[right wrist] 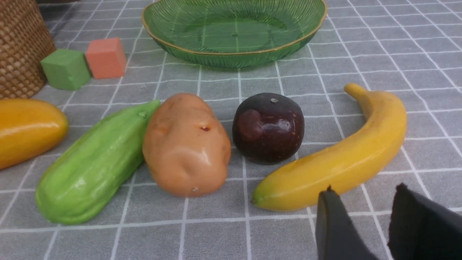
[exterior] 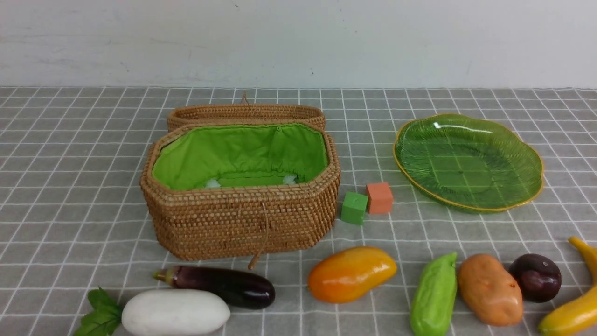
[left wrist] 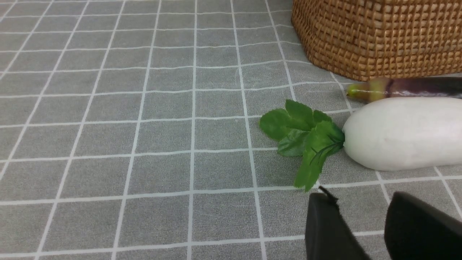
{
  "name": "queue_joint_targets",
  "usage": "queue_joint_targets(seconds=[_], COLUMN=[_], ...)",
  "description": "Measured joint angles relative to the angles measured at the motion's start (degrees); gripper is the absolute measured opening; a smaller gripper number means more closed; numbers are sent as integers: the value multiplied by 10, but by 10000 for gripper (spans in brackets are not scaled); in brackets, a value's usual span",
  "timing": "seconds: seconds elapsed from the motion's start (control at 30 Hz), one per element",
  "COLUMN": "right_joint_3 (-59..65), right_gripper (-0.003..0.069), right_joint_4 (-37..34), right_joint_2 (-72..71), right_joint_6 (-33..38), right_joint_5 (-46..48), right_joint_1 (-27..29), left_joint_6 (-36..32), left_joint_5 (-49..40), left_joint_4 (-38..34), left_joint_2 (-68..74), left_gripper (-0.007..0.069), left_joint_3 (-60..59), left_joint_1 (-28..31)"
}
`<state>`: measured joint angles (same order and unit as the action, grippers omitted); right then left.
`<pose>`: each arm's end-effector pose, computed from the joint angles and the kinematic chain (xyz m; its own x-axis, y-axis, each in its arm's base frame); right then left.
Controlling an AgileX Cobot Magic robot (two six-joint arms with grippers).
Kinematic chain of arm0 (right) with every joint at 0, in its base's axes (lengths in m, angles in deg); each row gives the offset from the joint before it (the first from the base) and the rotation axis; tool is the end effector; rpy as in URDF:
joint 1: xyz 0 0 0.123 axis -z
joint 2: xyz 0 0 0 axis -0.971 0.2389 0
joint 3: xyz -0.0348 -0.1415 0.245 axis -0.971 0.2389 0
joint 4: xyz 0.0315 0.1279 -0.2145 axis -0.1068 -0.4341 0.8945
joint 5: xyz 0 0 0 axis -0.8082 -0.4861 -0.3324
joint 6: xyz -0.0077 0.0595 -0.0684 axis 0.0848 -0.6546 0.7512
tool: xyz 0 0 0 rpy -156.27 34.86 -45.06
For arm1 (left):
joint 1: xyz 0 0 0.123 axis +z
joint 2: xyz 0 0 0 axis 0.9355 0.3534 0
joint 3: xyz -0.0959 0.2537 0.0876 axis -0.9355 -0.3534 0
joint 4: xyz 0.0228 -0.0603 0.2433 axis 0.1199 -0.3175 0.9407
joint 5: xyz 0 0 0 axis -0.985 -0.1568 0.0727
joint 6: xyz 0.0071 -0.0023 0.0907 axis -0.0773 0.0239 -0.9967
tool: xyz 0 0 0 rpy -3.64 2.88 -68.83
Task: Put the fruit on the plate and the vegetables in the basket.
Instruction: Take a daikon with your left arm and place it on the basket on the left.
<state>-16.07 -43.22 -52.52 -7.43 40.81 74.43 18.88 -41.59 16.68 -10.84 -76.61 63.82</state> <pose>0.0518 -0.0013 0.1743 -0.2896 0.0468 -0.9560 0.0159 0.9989 0.0441 0.0511 -0.0021 0.1682 -0.3394 -0.0139 -0.9405 0.0510 0.9982 -0.0331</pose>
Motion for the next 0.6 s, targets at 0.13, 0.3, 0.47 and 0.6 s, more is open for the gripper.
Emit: queue_joint_targets(seconds=[0.13, 0.3, 0.47, 0.6], right_joint_3=[0, 0, 0, 0], right_gripper=[241, 241, 241, 241], right_joint_4=[0, 0, 0, 0], right_joint_2=[0, 0, 0, 0], right_joint_6=[0, 0, 0, 0], right_joint_5=[0, 0, 0, 0], right_joint_1=[0, 0, 0, 0], left_joint_6=[0, 0, 0, 0], left_joint_5=[0, 0, 0, 0], left_joint_4=[1, 1, 12, 14], left_joint_2=[0, 0, 0, 0], left_gripper=[239, 239, 239, 239], left_joint_3=[0, 0, 0, 0], left_joint_1=[0, 0, 0, 0])
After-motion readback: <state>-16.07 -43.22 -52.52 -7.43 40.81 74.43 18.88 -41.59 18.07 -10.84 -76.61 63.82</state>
